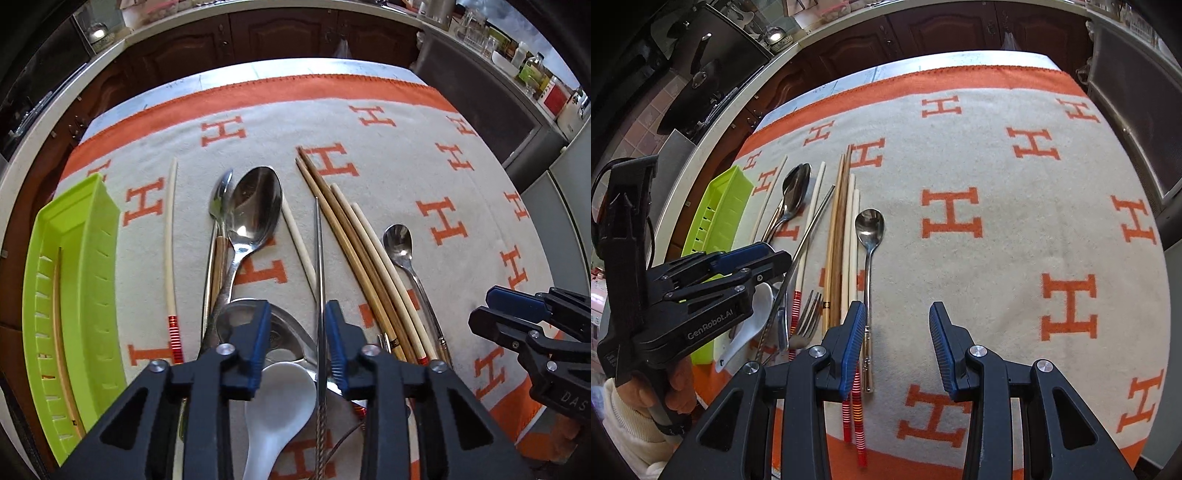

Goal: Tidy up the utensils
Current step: 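Reach into the pile and grasp a thin steel chopstick with the left tool, then place the steel chopstick in the tray with the left tool while the right tool grasps a spoon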

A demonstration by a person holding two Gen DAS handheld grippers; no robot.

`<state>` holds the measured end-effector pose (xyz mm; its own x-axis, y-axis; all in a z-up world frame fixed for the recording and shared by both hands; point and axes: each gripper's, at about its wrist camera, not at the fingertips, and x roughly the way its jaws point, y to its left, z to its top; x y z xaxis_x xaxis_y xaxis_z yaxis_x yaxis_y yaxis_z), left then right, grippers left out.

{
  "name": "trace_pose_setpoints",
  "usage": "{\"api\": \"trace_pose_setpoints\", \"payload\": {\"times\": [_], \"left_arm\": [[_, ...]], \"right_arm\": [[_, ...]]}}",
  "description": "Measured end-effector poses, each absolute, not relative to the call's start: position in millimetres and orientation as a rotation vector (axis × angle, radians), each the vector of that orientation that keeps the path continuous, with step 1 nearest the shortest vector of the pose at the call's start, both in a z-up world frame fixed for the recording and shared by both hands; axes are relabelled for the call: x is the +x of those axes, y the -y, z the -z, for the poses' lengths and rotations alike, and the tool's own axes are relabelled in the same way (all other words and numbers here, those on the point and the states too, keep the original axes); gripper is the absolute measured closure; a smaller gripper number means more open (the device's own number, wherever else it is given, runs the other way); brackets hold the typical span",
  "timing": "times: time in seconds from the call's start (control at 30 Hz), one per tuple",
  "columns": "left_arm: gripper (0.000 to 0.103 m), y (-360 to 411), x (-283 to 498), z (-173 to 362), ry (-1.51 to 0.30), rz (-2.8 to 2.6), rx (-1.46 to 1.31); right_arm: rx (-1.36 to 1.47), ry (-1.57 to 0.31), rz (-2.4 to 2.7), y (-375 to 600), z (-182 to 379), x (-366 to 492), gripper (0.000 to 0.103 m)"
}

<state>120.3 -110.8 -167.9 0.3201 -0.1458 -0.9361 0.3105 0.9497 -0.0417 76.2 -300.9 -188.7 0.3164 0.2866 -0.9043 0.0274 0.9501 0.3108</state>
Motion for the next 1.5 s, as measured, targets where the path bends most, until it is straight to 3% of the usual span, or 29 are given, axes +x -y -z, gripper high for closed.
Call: {"api": "trace_pose_setpoints", "payload": {"times": [0.13, 0.6, 0.67, 1.23, 1.5], "left_arm": [[0.087, 113.1, 123.5, 173.9, -1.232, 0.326, 0.15], [0.088, 120.0, 124.3, 178.9, -1.253, 0.347, 0.17], [0.099, 119.2, 124.1, 179.5, -1.256, 0.341, 0.168], [0.1, 83.5, 116.8, 146.9, -1.241, 0.318, 0.01], [0.1, 59.1, 111.4, 116.5, -1.177, 0.293, -0.052]], "right_arm": [[0.299, -1.251, -0.188, 300.0, 196.4, 80.1, 0.066], [0.302, -1.261, -0.22, 289.0, 211.4, 88.2, 0.066], [0.306, -1.259, -0.22, 289.2, 211.8, 87.6, 0.066], [0.319, -1.246, -0.235, 283.4, 214.3, 101.3, 0.07], [0.147, -1.235, -0.176, 256.7, 213.5, 113.8, 0.083]]}}
